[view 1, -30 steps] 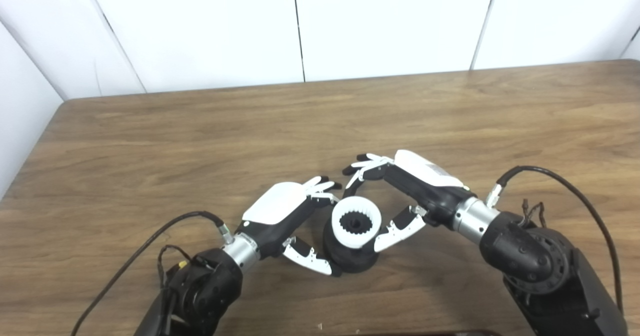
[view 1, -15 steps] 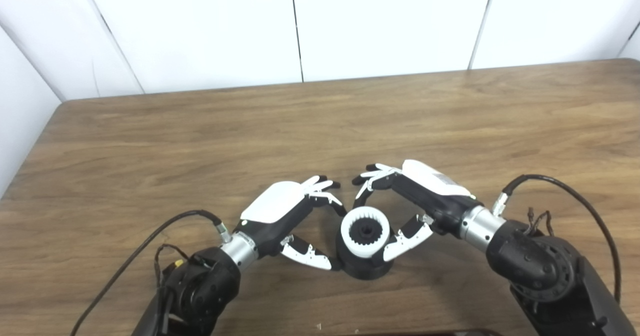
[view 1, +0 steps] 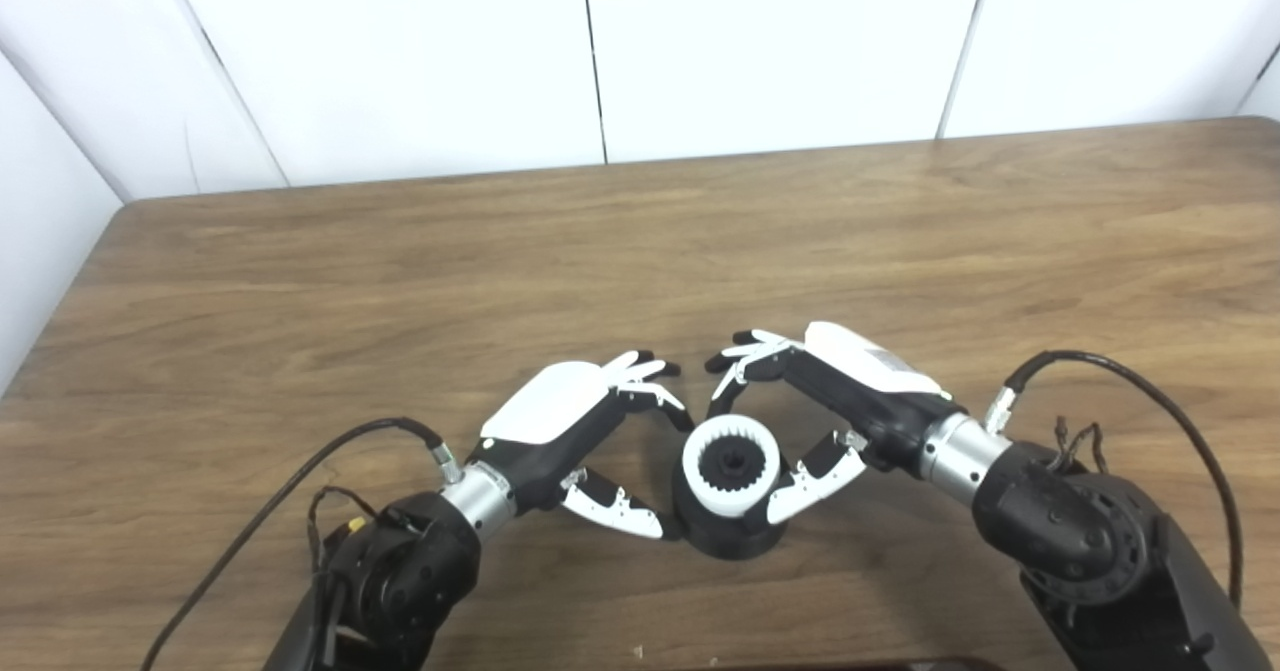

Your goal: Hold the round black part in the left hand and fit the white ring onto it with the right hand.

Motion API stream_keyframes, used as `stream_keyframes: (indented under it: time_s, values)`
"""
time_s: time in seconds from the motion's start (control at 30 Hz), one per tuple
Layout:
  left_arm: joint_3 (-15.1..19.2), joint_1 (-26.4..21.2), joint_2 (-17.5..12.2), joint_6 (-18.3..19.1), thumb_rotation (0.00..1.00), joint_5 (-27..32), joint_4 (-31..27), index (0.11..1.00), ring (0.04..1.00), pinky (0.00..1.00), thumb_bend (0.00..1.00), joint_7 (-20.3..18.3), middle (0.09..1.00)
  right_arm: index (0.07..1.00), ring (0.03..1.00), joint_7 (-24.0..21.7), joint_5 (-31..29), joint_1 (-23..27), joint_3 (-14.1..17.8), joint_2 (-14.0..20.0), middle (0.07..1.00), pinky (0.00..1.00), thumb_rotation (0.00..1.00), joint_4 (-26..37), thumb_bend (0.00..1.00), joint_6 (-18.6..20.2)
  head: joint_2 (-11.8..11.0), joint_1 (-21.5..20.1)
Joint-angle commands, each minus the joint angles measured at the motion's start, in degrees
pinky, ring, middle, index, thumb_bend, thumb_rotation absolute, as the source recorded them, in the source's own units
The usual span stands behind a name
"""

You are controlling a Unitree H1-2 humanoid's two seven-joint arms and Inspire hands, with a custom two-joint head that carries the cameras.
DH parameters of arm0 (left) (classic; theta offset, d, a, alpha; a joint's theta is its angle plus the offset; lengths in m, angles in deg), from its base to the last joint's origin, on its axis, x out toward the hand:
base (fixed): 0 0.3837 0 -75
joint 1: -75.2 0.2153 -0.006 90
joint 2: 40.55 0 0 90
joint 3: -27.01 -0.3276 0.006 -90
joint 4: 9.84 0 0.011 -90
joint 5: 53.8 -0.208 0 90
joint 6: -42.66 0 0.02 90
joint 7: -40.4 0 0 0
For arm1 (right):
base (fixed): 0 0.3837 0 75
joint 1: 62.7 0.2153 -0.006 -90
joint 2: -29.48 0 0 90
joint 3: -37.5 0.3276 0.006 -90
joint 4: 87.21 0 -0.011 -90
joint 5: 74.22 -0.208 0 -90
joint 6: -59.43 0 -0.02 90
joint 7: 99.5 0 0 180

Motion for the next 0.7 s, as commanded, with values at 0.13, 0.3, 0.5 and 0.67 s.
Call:
stream_keyframes:
  time_s: [0.13, 0.3, 0.5, 0.67]
  values:
    - [0.1, -1.5, 0.1, 0.0, 0.34, 0.7, -1.4, 0.691, 0.993, 0.86, 0.84, 0.3, 0.947, 0.606, 0.958, 0.7, -0.2, 0.9, 0.6, 0.5, 0.857, 0.95, 0.29, 0.9, 0.75, -2.1, 0.1, 0.1]
    - [-0.1, -1.6, -0.1, -0.4, 0.37, 0.9, -1.3, 0.714, 0.995, 0.86, 0.88, 0.0, 0.949, 0.67, 0.96, 0.7, -0.1, 0.5, 0.6, 0.6, 0.86, 0.96, 0.37, 0.9, 0.87, -2.1, 0.2, 0.1]
    - [-0.1, -1.5, -0.2, -0.2, 0.38, 1.1, -1.3, 0.741, 0.994, 0.88, 0.93, -0.2, 0.949, 0.684, 0.964, 1.0, -0.5, 0.3, 0.8, 0.5, 0.871, 0.95, 0.41, 0.8, 0.89, -2.5, 0.2, 0.2]
    - [-0.1, -1.5, -0.1, -0.3, 0.38, 0.9, -1.3, 0.751, 0.997, 0.88, 0.94, -0.1, 0.95, 0.741, 0.968, 0.8, 0.2, 0.2, 0.8, 0.1, 0.895, 0.94, 0.41, 1.3, 0.92, -1.3, 0.2, 0.1]
